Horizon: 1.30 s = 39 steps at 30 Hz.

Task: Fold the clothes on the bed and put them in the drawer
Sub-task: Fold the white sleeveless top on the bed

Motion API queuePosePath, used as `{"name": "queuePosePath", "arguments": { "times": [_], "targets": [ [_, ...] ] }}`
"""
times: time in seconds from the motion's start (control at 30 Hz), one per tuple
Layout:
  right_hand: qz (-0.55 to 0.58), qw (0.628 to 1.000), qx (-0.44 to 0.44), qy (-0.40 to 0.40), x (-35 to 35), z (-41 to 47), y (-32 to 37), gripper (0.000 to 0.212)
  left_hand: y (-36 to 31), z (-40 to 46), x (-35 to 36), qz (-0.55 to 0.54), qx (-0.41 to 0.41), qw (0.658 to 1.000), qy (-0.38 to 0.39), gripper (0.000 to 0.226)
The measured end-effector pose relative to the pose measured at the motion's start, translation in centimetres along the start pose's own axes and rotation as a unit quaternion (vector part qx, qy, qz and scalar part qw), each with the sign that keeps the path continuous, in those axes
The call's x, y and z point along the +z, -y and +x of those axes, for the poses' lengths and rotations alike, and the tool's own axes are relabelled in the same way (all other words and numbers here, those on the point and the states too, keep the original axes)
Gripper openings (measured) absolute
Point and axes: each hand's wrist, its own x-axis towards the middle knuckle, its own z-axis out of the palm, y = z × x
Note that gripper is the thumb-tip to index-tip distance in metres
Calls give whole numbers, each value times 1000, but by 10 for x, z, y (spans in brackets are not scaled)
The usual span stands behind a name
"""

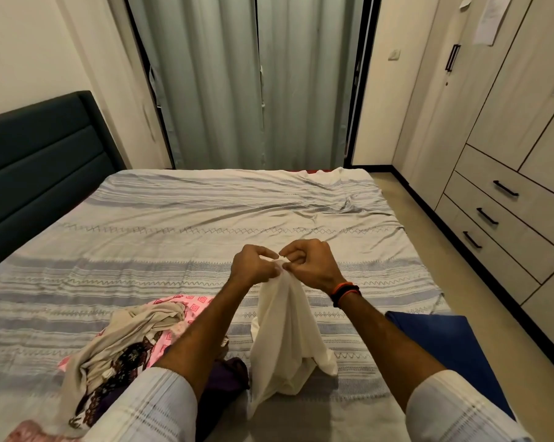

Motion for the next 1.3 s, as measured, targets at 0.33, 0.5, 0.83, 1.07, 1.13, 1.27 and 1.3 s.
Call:
{"name": "queuePosePath", "arguments": {
  "times": [0.33, 0.5, 0.83, 1.07, 1.13, 1.27, 1.3],
  "targets": [
    [115, 987, 109, -15, -9, 3, -16, 19, -5, 1, -7, 143, 227, 963, 31, 19],
    [242, 958, 153, 17, -8, 0, -20, 35, -9, -1, -2, 153, 227, 962, -15, 14],
    [215, 971, 52, 89, -40, 25, 13, 4, -9, 2, -23, 187, 225, 956, 3, 24],
    [352, 936, 1, -9, -112, 57, 48, 39, 5, 18, -60, 261, 172, 950, -9, 49],
    [332, 942, 19, -46, -124, 61, 45, 23, 2, 21, -68, 281, 174, 944, -20, 62],
    [332, 932, 63, -129, -128, 58, 31, 17, 1, 22, -79, 171, 234, 956, -50, 74],
    [343, 926, 72, -141, -126, 56, 28, 19, 2, 19, -79, 134, 257, 955, -62, 62]
  ]
}}
